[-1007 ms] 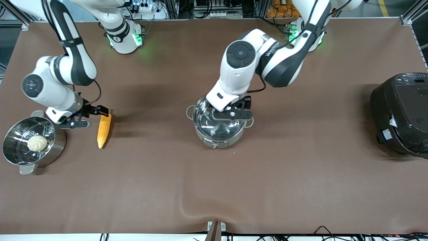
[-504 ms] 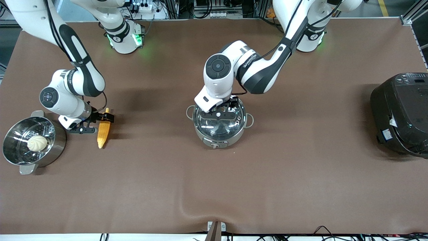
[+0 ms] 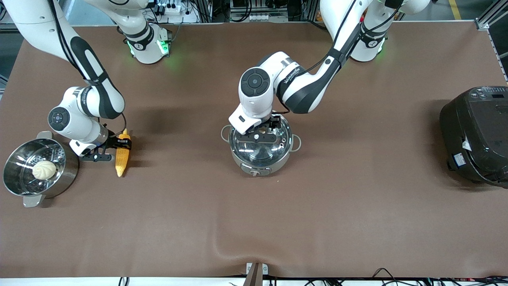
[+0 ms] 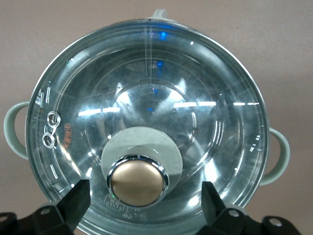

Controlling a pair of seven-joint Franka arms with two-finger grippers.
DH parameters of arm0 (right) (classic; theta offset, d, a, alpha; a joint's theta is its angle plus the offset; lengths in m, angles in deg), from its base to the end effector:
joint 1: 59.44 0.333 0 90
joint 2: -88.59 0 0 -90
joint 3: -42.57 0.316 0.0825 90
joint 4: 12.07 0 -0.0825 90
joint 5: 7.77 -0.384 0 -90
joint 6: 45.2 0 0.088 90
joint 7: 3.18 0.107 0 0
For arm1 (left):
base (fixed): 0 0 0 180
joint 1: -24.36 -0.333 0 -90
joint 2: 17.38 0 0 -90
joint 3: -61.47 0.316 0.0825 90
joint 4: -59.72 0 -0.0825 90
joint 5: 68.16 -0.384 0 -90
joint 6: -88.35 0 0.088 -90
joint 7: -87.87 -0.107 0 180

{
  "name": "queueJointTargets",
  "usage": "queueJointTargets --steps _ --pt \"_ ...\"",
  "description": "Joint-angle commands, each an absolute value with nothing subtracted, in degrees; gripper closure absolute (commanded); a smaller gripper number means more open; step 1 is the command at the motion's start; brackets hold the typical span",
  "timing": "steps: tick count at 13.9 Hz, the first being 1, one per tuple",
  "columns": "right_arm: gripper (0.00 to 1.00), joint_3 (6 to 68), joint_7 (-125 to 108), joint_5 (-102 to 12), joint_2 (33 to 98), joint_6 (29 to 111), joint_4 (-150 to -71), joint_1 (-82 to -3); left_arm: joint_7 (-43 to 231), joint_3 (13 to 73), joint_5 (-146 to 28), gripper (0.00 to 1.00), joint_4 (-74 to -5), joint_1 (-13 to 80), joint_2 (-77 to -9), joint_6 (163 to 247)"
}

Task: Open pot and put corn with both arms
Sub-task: 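Grasp the lid knob with the left gripper while the right gripper grasps the corn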

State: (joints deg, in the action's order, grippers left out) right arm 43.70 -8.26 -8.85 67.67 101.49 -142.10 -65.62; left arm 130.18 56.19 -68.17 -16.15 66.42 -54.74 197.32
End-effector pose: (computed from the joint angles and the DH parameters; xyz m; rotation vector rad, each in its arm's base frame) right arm 0.5262 -0.0465 0.1899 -3.1161 0.0259 0.1131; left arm 0.5001 -0.5215 0.3467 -3.1258 0.1111 0.1418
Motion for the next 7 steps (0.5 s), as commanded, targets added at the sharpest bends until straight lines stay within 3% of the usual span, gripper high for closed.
queueJointTargets --steps 1,3,4,5,6,7 --pt "0.89 44.06 -8.63 -9.44 70.2 92.58 -136.91 -65.15 130.32 56.72 -68.95 0.0 -15.33 66.99 -55.52 197.33" --pt "0.93 44.24 -9.07 -9.44 70.57 79.05 -127.96 -64.72 130.32 56.81 -69.04 0.0 -15.33 66.82 -55.52 197.33" --pt "0.95 44.15 -9.07 -9.44 70.57 74.03 -124.0 -63.58 131.02 56.72 -68.95 0.26 -15.33 66.82 -55.52 197.33" --pt "0.97 44.15 -9.07 -9.44 70.66 69.98 -120.56 -62.88 131.2 56.81 -68.52 0.85 -15.33 66.82 -55.26 197.24" --pt "0.98 44.24 -9.07 -9.44 70.66 66.89 -117.83 -62.52 131.29 56.72 -68.34 1.0 -15.33 66.47 -54.83 197.24" --pt "0.99 44.24 -9.07 -9.52 70.66 64.86 -115.89 -62.08 132.16 56.81 -68.25 1.0 -15.25 66.55 -54.82 197.24"
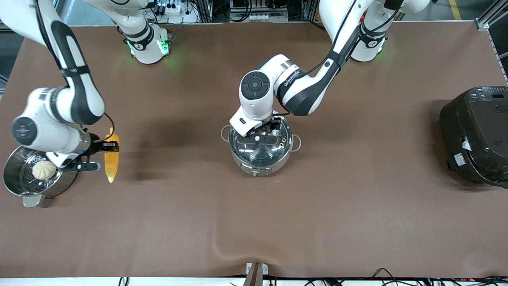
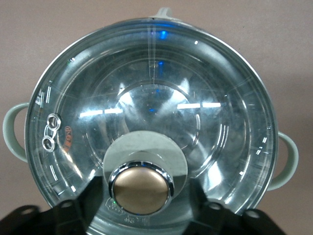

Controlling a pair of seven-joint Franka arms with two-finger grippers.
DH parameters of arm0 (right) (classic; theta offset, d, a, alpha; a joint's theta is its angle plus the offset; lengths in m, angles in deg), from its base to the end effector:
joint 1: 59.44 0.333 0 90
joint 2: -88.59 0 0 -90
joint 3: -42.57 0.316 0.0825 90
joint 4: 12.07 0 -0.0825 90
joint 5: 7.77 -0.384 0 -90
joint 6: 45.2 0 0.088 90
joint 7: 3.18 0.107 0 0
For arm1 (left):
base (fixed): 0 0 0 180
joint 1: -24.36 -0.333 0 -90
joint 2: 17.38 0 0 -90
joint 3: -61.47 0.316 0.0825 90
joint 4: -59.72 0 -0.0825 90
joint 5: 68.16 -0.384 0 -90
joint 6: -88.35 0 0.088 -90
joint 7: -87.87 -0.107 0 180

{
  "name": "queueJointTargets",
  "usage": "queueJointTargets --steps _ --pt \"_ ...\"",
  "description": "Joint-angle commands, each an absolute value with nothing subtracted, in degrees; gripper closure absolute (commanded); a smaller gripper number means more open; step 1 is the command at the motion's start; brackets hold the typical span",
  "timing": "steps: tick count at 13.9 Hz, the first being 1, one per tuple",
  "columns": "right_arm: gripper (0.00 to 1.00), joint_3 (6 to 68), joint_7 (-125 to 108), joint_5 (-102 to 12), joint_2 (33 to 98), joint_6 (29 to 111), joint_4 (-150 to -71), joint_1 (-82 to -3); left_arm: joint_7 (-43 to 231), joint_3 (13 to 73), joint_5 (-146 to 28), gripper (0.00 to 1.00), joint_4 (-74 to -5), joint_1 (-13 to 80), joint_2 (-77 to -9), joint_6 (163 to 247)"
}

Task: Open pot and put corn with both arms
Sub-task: 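Grasp the lid knob with the left gripper while the right gripper grasps the corn, then lift the lid aside with the left gripper while the right gripper carries corn over pot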

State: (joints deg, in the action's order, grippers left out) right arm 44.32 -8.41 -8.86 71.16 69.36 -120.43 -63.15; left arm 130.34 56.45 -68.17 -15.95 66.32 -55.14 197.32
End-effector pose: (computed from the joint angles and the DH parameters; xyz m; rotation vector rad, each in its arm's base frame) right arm 0.5982 -0.0201 0.3301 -3.0883 -0.0725 0.3005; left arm 0.5034 -0.5193 0.3431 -3.1221 0.0977 0.1433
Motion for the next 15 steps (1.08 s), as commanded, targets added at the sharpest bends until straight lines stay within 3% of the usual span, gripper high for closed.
queueJointTargets --steps 1,7,12,15 --pt "0.99 44.15 -8.98 -9.52 70.66 63.44 -114.56 -61.64 133.21 56.81 -68.34 1.0 -15.25 66.55 -54.73 197.24" --pt "0.99 44.59 -3.91 -10.84 73.46 57.38 -110.87 -55.59 134.8 56.81 -68.25 1.0 -15.25 66.29 -52.63 196.54" --pt "0.99 44.5 14.63 -11.11 73.3 57.36 -106.47 -42.24 138.66 56.98 -68.42 1.0 -15.07 65.5 -45.96 191.89" --pt "0.99 44.5 20.71 -11.19 70.93 57.45 -103.31 -35.64 142.0 60.83 -68.42 1.0 -14.98 64.88 -42.26 190.65"
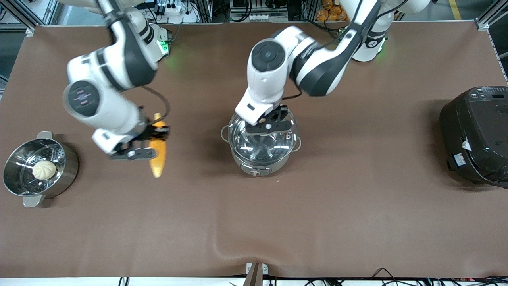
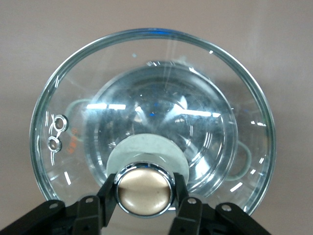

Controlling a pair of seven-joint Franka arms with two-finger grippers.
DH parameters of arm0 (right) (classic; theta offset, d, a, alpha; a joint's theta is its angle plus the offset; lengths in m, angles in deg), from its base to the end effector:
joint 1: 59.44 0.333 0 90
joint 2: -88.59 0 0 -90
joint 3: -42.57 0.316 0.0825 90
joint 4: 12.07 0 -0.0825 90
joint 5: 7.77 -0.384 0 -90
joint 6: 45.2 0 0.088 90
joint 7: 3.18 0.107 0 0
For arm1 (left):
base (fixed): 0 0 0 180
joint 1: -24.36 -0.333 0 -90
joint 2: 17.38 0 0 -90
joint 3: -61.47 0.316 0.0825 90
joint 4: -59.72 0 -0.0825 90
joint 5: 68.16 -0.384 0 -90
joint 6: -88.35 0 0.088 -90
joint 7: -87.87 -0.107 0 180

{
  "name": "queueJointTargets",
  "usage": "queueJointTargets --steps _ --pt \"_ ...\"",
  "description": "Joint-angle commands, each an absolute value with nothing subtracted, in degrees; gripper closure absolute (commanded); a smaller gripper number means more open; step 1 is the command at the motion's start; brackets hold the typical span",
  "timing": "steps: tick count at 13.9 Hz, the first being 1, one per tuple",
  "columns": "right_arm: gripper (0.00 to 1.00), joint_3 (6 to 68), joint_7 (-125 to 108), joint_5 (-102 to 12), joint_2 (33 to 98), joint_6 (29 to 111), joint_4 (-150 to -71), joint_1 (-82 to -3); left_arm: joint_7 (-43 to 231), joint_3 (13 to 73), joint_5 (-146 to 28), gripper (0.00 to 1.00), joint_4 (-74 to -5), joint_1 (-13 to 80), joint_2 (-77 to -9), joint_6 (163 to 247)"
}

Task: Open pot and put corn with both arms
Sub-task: 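Lift the lid aside with the left gripper while the right gripper carries corn over pot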

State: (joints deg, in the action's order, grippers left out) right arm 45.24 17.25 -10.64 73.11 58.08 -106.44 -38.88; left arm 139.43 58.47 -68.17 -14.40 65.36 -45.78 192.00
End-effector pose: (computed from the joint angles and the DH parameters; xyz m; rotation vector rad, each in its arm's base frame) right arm 0.5766 0.2494 0.4467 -3.1210 -0.0524 0.2012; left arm 0.5129 -0.4846 0.4641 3.1025 0.2151 -0.0071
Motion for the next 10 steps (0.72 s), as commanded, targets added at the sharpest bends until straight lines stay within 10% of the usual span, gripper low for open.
queueJointTargets --steps 1,10 --pt "0.99 44.5 21.94 -11.72 70.4 57.54 -102.87 -34.32 142.45 63.29 -68.42 1.0 -14.98 64.79 -41.21 190.48" --pt "0.99 44.24 37.57 -16.05 58.56 70.98 -95.15 -17.1 125.7 68.15 -68.16 1.0 -15.77 49.69 -36.54 180.55"
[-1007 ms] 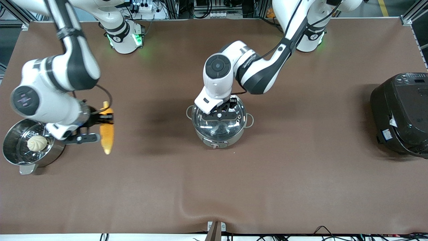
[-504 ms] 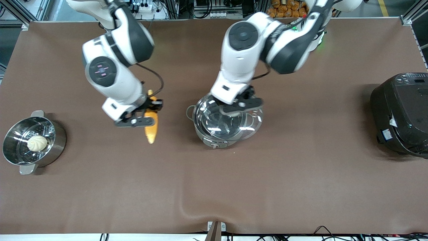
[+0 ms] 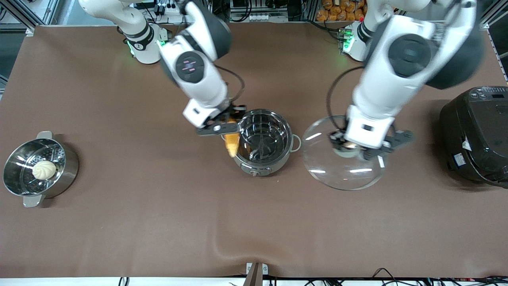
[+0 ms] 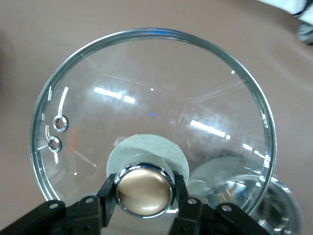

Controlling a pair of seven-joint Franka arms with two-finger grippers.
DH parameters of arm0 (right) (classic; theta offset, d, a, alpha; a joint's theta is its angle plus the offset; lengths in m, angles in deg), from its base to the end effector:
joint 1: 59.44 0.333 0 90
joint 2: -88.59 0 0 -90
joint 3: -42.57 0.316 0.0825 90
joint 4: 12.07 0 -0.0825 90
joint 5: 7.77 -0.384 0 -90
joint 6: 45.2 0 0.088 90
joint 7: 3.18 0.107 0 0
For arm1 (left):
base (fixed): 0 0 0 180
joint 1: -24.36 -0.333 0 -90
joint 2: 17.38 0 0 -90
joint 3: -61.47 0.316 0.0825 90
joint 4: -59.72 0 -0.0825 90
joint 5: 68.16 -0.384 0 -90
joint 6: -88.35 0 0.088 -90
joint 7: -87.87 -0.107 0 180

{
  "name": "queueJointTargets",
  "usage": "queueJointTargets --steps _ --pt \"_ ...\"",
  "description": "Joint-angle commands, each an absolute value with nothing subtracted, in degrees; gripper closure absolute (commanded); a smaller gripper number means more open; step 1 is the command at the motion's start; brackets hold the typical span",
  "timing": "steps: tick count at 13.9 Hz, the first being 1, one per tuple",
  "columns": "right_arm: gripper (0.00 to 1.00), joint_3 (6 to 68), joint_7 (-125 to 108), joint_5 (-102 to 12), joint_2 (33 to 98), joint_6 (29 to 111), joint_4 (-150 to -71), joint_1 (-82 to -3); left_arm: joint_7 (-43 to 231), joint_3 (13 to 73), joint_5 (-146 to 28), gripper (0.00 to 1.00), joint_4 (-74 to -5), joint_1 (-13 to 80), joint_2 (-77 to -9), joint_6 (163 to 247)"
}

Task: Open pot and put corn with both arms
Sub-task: 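Lift the lid aside with the left gripper while the right gripper carries corn over pot, then lower the corn into the pot and open the right gripper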

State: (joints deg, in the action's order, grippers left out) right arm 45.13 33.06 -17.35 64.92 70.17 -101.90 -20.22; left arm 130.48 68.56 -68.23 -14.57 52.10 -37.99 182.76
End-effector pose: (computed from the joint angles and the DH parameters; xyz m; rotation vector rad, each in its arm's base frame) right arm 0.5026 0.4570 0.4089 -2.9862 -0.0348 0.1223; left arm 0.6168 -0.2477 0.5429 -3.0459 -0.5786 -0.0286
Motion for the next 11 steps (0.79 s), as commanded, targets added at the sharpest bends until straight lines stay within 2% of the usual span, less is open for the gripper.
queueJointTargets --steps 1,4,5,6,7,10,11 --pt "0.97 44.24 40.65 -13.33 55.83 72.12 -93.3 -15.25 122.36 67.97 -68.07 1.0 -15.95 48.2 -36.8 179.59" --pt "0.92 44.24 46.21 -9.17 52.21 74.33 -92.05 -11.9 113.3 67.97 -66.5 1.0 -17.35 43.98 -39.25 178.26" --pt "0.86 44.24 46.22 -9.35 51.85 74.42 -92.05 -11.37 111.18 67.97 -65.62 1.0 -17.18 42.57 -40.92 178.43" --pt "0.64 44.24 46.04 -9.78 51.85 74.24 -92.05 -12.32 109.6 67.97 -65.0 1.0 -17.09 41.6 -42.94 178.96" --pt "0.5 44.24 45.95 -9.88 51.85 74.15 -91.96 -12.94 108.27 67.97 -65.0 1.0 -17.09 40.81 -44.96 179.66" --pt "0.43 44.15 45.69 -9.79 51.85 74.24 -91.88 -14.0 107.03 67.97 -65.0 1.0 -17.0 39.92 -52.25 183.25" --pt "0.25 44.15 45.77 -9.79 51.94 74.15 -91.88 -14.09 107.03 67.97 -64.74 1.0 -17.0 39.92 -54.53 185.7"
